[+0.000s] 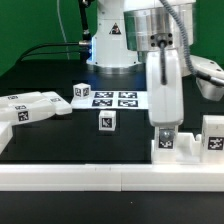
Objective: Assemble chair
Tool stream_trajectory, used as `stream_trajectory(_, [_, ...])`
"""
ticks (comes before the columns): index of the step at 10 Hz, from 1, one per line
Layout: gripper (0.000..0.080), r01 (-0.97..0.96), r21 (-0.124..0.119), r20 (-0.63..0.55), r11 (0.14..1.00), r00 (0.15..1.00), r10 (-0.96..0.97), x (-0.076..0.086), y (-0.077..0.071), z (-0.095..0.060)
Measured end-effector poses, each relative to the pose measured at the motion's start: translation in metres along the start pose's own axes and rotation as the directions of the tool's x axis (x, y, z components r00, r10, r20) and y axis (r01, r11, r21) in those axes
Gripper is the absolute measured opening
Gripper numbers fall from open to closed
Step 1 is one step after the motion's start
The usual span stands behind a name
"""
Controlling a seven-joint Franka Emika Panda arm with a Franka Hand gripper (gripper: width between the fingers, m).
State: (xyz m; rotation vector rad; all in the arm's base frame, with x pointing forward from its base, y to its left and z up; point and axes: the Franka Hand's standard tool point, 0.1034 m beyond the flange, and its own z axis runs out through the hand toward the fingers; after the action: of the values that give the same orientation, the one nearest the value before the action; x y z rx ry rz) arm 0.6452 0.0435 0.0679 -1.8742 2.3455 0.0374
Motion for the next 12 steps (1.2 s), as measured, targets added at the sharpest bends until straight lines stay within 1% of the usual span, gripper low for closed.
stream_trajectory(2, [0.0285,-0.088,0.001,-0.009,0.996,0.996,0.088,0.001,0.001,0.000])
stream_trajectory(5, [0.0285,-0.086,-0.002,-0.011,0.996,0.996,0.086,0.001,0.002,0.000])
stream_trajectory(6, [0.0441,-0.083,0.001,-0.010,0.997,0.997,0.083,0.001,0.002,0.000])
stream_trajectory(7, [0.0569,-0.074,0.006,-0.009,0.997,0.997,0.074,0.000,0.001,-0.002])
stream_trajectory(8, [0.0634,-0.050,0.013,-0.004,0.999,0.999,0.050,-0.002,0.002,-0.008])
stream_trajectory(10, [0.0647,-0.010,0.023,0.009,1.000,1.000,0.010,-0.008,0.006,-0.023])
stream_trajectory(11, [0.0647,-0.008,0.027,0.015,1.000,1.000,0.008,-0.012,0.004,-0.029])
stream_trajectory(12, [0.0647,-0.011,0.024,0.013,1.000,1.000,0.010,-0.012,0.005,-0.027])
